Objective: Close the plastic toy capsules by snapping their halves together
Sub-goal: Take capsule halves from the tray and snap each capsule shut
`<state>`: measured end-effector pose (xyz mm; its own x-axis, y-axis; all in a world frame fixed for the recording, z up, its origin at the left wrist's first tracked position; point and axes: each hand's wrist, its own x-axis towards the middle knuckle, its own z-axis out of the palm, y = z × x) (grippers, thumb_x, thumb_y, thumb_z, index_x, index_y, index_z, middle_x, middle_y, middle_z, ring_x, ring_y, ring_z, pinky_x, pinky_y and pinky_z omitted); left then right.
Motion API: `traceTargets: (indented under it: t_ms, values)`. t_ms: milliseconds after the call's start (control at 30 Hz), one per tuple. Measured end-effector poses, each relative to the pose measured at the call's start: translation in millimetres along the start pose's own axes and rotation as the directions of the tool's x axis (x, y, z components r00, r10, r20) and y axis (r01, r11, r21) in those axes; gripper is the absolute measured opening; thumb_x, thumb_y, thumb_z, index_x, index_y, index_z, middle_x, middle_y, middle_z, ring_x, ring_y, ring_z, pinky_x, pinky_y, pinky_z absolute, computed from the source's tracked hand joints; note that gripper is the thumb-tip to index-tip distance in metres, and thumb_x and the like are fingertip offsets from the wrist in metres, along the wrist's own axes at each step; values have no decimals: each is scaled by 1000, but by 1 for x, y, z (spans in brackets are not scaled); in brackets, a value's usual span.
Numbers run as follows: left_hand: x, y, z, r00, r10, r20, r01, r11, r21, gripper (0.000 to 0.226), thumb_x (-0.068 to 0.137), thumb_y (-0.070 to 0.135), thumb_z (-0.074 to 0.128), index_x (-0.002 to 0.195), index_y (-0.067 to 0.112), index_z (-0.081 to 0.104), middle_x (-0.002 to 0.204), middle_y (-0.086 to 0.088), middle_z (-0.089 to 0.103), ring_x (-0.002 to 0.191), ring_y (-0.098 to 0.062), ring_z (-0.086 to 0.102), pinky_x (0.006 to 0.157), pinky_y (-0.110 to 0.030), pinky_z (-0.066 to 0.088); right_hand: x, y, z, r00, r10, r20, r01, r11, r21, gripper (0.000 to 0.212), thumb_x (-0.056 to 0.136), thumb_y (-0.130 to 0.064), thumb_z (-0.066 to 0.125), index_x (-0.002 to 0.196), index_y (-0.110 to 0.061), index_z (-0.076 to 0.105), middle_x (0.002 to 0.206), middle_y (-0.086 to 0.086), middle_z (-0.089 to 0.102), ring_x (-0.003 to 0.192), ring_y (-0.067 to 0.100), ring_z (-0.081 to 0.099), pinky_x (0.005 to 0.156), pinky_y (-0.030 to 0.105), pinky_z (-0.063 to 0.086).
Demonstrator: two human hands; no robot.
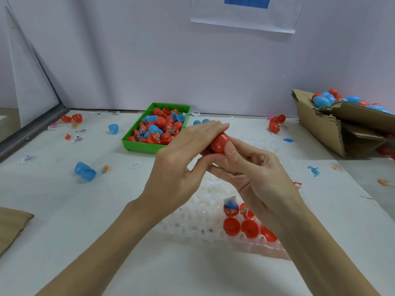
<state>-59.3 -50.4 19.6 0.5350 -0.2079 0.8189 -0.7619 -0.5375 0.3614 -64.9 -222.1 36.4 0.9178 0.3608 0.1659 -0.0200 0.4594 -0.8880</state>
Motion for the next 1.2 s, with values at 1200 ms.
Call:
traceTargets:
  t_ms: [1200]
  values:
    - [-7,7,11,993,66,-100,-69,997,-22,40,90,-1,79,128,1,67,136,-9,67,135,-17,59,113,-33,47,1,-6,-7,997,-61,49,62,997,-37,31,97,-13,63,122,5,67,107,21,72,102,33,72,95,36,56]
